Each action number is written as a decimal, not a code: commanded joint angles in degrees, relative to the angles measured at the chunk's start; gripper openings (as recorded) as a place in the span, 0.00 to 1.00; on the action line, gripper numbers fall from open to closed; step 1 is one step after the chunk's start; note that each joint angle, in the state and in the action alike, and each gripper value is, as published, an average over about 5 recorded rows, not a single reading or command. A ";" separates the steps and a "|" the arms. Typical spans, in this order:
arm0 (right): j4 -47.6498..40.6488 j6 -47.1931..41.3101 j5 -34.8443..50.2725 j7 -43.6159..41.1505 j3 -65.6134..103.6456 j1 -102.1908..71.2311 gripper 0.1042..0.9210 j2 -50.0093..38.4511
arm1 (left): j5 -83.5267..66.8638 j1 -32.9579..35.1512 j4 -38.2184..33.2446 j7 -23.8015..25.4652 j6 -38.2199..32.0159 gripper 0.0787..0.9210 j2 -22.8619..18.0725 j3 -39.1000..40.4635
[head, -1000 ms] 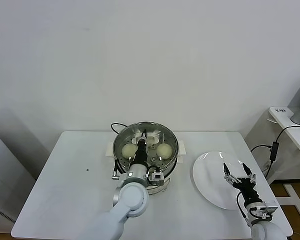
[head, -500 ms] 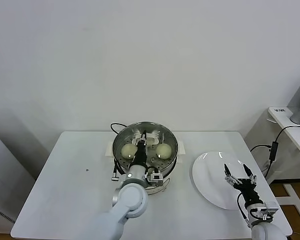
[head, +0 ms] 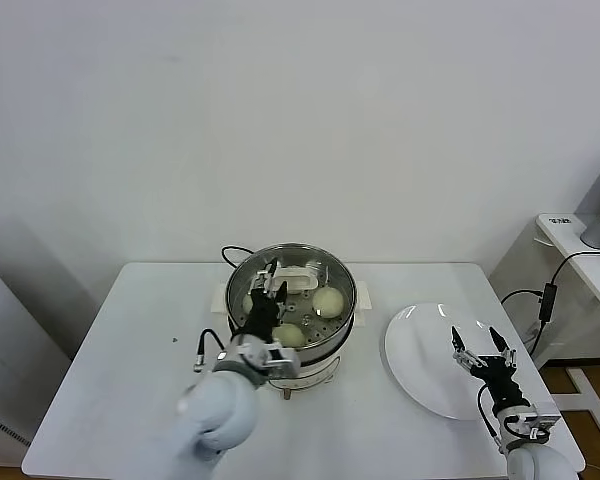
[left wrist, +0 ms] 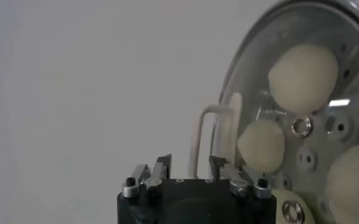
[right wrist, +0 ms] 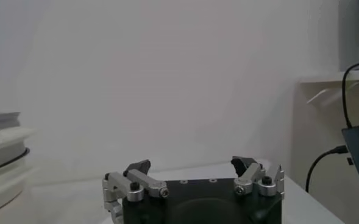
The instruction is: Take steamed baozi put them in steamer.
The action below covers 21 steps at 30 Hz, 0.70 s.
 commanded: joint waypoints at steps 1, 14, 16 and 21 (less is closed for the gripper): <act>1.71 -3.13 1.76 -0.60 -0.12 -0.13 0.88 0.25 | -77.12 6.86 -15.56 -0.09 -10.09 0.69 9.20 -21.94; 8.41 -11.53 0.44 4.74 -0.98 -2.36 0.88 -2.37 | -88.69 23.26 -3.74 -12.84 -12.62 0.88 5.67 -46.99; 9.00 -12.42 0.60 4.33 -0.61 -3.00 0.88 -2.17 | -86.75 24.24 -1.02 -12.32 -14.09 0.88 6.20 -47.04; 11.07 -14.02 -1.22 8.37 -0.50 -4.51 0.88 -1.48 | -84.04 24.48 3.94 -11.61 -15.74 0.88 6.99 -46.18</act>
